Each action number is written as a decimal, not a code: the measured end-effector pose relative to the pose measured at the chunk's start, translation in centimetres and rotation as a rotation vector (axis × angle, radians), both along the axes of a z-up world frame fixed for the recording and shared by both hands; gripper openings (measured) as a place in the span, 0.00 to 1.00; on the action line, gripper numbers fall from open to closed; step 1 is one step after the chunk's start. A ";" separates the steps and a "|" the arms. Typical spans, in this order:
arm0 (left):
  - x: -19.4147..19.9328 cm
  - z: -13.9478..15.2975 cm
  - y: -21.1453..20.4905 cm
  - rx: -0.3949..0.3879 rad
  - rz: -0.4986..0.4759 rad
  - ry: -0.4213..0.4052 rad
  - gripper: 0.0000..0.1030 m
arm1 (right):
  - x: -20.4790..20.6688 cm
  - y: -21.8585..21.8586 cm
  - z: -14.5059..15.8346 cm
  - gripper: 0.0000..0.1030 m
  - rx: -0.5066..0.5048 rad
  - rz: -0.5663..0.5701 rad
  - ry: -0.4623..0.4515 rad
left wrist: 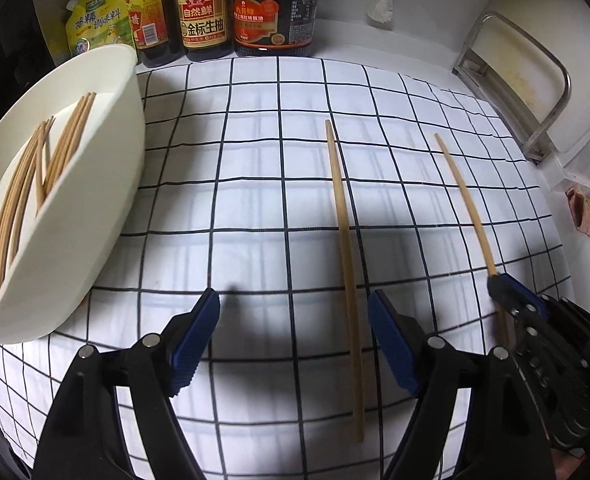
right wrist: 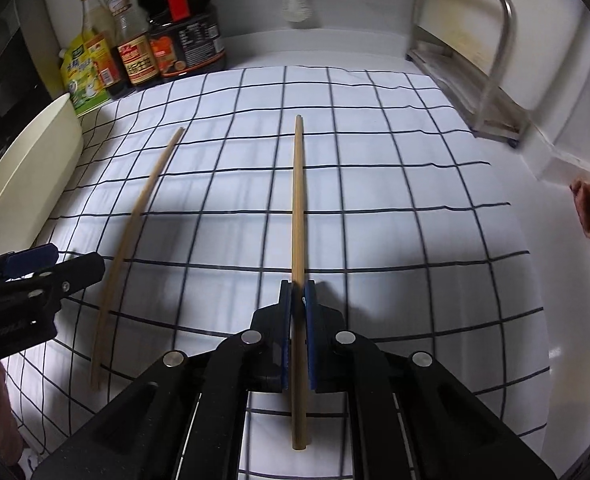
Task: Organize utensils
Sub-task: 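Close the left tool on a chopstick while the right tool grasps the other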
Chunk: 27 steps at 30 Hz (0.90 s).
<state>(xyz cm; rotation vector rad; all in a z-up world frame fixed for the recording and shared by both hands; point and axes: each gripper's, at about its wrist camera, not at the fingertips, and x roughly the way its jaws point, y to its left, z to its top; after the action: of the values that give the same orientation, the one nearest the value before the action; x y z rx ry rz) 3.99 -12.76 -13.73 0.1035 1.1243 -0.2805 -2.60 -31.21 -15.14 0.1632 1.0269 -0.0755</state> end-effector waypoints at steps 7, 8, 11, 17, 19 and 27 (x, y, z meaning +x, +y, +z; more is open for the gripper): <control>0.6 -0.4 -0.5 0.016 0.014 -0.023 0.76 | 0.5 -0.4 0.6 0.40 -0.007 -0.003 -0.022; 0.7 -0.5 -0.6 0.021 0.016 -0.026 0.77 | 0.6 -0.3 0.5 0.40 -0.020 0.000 -0.017; 0.8 -0.8 -0.7 0.031 0.023 -0.030 0.77 | 1.0 -0.1 0.0 0.40 -0.039 0.009 0.001; 0.9 -1.4 -1.1 0.072 0.024 -0.039 0.77 | 1.2 0.5 -0.4 0.40 -0.085 0.033 -0.022; 0.7 -1.3 -1.3 0.092 0.022 -0.056 0.77 | 1.3 0.5 -0.4 0.40 -0.091 0.040 -0.026; 0.0 -0.8 -2.4 0.063 -0.030 -0.055 0.26 | 1.4 1.4 -0.2 0.08 -0.099 0.091 -0.023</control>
<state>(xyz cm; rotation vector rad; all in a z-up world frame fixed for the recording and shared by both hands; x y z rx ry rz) 4.00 -15.11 -14.53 0.1826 1.0782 -0.2676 -1.19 -29.84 -15.31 0.0269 1.0043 -0.0417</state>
